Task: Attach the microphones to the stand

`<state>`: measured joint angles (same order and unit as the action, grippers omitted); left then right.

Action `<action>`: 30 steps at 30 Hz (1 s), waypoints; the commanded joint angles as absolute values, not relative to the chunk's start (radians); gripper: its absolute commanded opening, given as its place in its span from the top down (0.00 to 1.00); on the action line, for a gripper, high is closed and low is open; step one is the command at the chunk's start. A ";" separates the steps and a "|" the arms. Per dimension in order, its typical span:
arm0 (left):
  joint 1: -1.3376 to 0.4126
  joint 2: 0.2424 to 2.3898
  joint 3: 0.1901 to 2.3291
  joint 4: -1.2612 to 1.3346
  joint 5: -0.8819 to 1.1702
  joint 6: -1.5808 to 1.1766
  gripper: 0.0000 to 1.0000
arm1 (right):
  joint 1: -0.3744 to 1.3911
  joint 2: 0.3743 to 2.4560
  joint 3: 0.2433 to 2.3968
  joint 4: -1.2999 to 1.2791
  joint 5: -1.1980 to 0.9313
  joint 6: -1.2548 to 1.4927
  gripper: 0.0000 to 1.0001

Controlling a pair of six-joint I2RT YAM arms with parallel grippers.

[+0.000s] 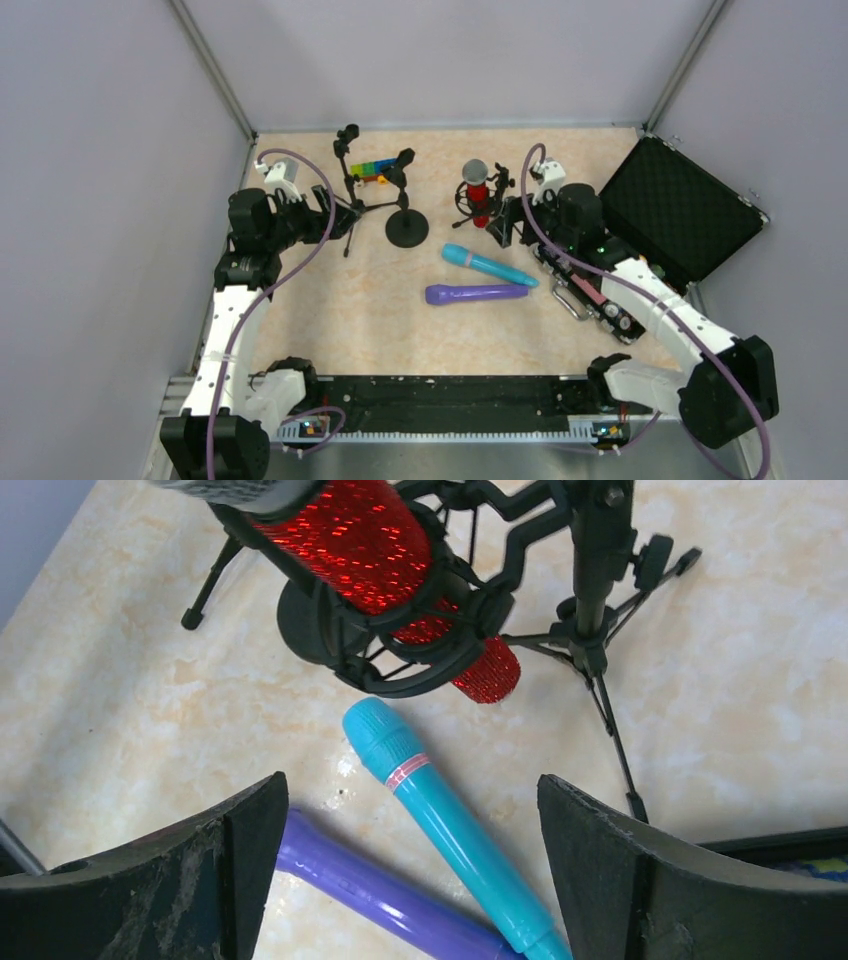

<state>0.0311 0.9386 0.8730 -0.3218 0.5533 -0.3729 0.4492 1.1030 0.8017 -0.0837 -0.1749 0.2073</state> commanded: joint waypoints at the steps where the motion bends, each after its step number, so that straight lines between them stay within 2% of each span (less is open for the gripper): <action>1: 0.033 0.927 0.874 -0.282 0.561 -0.376 0.08 | 0.368 1.175 0.863 -0.062 -0.383 0.306 0.12; 7: 0.033 0.928 0.874 -0.283 0.561 -0.376 0.08 | 0.360 1.268 0.910 -0.022 -0.451 0.318 0.20; 30: 0.032 0.935 0.876 -0.284 0.562 -0.376 0.08 | 0.360 1.496 1.029 0.180 -0.564 0.397 0.24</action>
<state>0.0311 0.9386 0.8730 -0.3218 0.5533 -0.3729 0.3634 1.4788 0.9661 0.0925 -0.5293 0.3618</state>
